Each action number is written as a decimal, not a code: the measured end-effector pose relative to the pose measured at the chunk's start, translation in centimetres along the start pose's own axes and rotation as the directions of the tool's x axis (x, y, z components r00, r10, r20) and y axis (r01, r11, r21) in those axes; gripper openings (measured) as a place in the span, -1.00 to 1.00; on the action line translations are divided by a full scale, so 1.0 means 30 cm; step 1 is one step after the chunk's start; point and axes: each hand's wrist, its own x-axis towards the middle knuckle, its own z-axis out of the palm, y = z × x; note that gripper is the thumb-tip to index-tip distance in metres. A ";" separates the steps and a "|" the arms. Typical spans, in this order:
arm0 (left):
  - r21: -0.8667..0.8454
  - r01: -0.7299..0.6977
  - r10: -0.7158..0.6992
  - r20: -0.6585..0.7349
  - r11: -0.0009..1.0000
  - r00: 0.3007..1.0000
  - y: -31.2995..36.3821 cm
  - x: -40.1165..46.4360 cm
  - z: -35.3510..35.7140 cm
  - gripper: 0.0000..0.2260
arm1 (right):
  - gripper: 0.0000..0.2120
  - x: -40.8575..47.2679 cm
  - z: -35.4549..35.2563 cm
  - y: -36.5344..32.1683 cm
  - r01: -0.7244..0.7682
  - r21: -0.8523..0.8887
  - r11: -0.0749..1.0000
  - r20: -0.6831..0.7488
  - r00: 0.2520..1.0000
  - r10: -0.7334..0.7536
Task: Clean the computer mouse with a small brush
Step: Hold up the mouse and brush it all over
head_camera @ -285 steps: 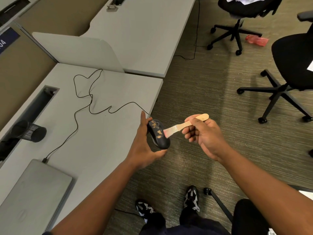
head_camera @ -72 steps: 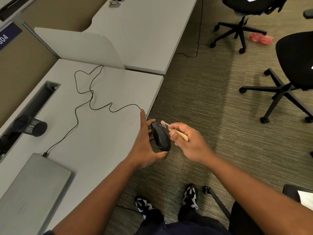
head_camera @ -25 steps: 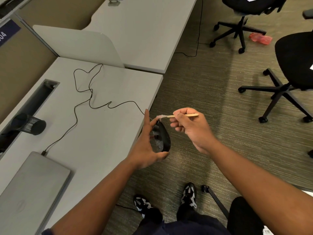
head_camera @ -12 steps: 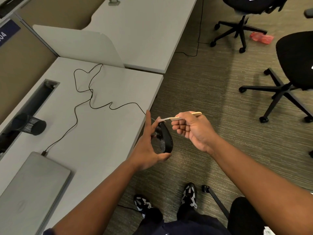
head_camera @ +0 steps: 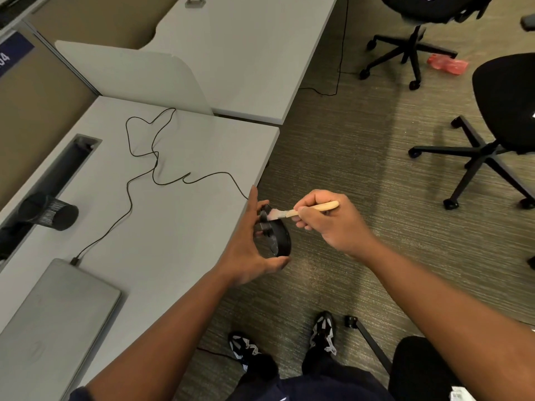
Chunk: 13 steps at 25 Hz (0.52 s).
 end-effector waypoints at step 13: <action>0.070 0.008 -0.009 0.012 0.997 1.000 0.016 0.016 -0.010 0.04 | -0.85 -0.032 -0.045 -0.034 0.007 -0.224 0.975 0.158 0.987 0.029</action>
